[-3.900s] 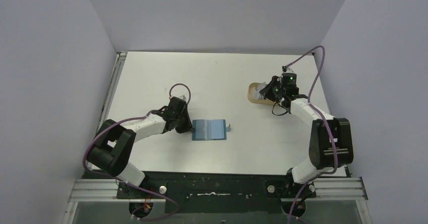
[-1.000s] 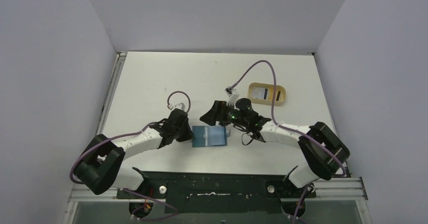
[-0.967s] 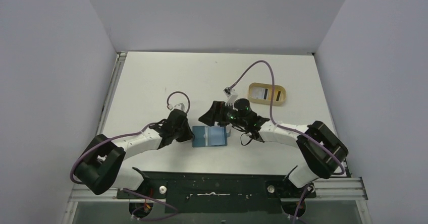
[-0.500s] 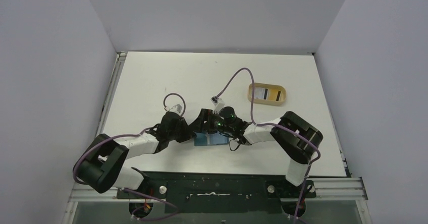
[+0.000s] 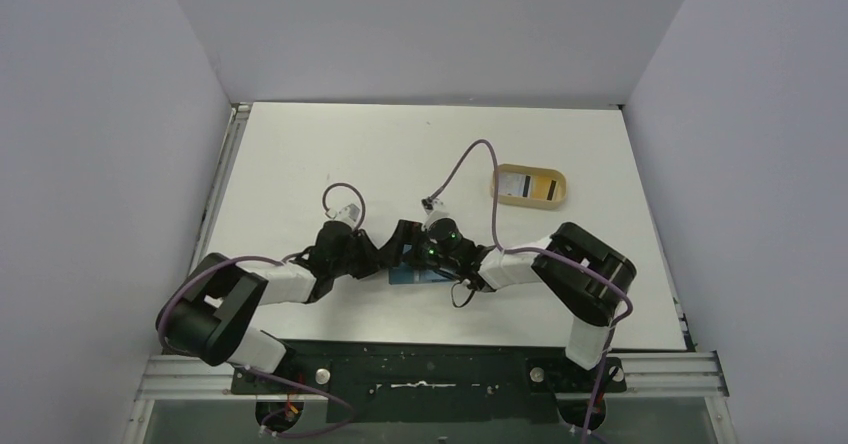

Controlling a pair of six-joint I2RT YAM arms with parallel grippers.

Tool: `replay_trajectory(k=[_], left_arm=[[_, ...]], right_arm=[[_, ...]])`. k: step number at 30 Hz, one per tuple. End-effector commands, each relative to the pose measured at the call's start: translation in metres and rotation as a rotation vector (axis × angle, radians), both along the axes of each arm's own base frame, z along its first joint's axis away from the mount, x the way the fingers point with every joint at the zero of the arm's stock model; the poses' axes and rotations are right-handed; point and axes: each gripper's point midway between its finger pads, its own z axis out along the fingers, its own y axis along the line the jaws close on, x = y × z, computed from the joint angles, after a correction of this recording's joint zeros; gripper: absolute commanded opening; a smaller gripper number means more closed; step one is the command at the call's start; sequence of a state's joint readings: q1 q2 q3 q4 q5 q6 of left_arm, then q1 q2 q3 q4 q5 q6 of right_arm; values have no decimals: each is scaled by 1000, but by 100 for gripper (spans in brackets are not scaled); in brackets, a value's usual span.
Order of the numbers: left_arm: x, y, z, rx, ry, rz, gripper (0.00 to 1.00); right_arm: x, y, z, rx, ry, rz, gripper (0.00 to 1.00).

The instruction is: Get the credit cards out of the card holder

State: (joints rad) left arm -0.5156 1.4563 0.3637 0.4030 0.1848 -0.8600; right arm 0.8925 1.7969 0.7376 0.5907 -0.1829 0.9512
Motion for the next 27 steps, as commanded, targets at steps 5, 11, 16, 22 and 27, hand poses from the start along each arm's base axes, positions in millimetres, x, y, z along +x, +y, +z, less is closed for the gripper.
replay_trajectory(k=[5,11,16,22,27], left_arm=[[-22,25,-48,148,142,22,0],[-27,31,-59,189,178,19,0],[-30,30,-66,187,200,9,0],[-33,28,-70,177,211,-2,0],[-34,28,-70,178,214,-1,0]], right_arm=[[6,-20,16,-136,-112,-71,86],[10,-51,11,-223,-142,-154,88],[4,-45,-10,-240,-101,-117,88],[1,-44,-28,-236,-67,-118,88],[0,-43,-35,-192,-29,-126,88]])
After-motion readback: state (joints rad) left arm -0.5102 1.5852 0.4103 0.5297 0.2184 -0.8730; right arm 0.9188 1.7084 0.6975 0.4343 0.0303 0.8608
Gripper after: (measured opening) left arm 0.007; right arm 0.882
